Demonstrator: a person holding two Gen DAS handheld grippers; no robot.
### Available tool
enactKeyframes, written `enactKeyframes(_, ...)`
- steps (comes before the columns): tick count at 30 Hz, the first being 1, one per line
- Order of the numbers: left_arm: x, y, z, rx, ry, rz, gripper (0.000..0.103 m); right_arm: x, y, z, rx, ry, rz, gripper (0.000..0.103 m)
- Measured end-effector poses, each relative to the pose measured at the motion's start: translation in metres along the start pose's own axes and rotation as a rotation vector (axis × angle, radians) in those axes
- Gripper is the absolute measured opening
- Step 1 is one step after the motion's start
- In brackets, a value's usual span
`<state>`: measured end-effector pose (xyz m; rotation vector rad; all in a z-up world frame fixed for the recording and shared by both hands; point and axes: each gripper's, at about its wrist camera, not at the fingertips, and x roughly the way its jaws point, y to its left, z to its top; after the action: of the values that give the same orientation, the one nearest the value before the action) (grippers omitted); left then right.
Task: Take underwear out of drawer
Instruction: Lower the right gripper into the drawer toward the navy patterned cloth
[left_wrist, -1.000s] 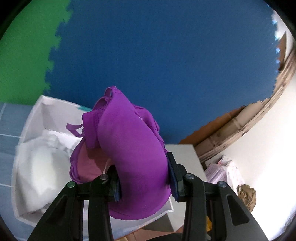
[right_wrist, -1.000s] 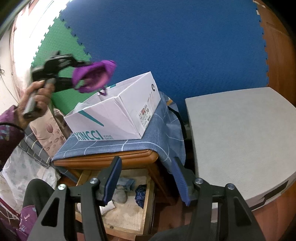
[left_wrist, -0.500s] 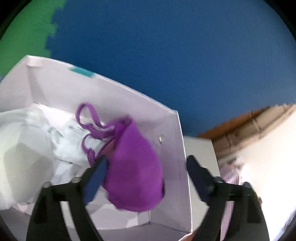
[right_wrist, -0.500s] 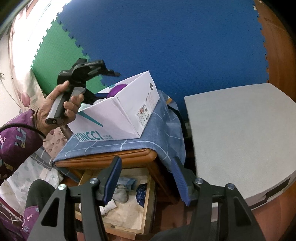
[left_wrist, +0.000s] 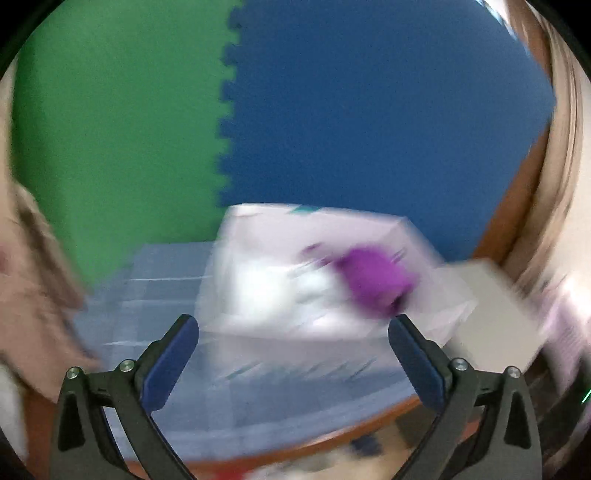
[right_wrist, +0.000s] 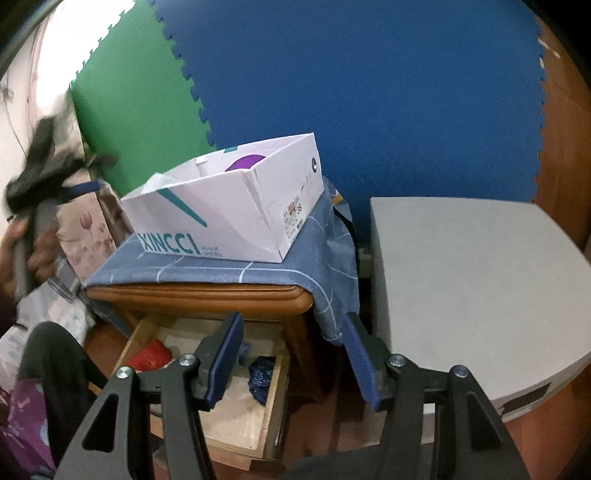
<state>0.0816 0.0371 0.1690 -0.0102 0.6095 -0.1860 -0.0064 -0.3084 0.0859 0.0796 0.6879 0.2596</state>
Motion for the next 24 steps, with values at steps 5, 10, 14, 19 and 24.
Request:
enactKeyframes(5, -0.038, 0.044, -0.07, 0.094, 0.039, 0.177, 0.102, 0.001, 0.025, -0.002, -0.061, 0.041, -0.067, 0.074)
enactKeyframes(10, -0.059, 0.107, -0.115, -0.146, 0.055, 0.187, 0.102, 0.019, 0.07, -0.004, -0.169, 0.132, 0.142, 0.074)
enactKeyframes(14, -0.087, 0.134, -0.134, -0.298, -0.04, 0.16, 0.101, 0.06, 0.115, -0.015, -0.3, 0.309, 0.212, 0.074)
enactKeyframes(19, -0.095, 0.141, -0.139, -0.361, -0.083, 0.153, 0.102, 0.115, 0.14, -0.032, -0.452, 0.453, 0.194, 0.073)
enactKeyframes(24, -0.096, 0.143, -0.142, -0.357, -0.109, 0.135, 0.102, 0.159, 0.161, -0.066, -0.724, 0.534, 0.056, 0.073)
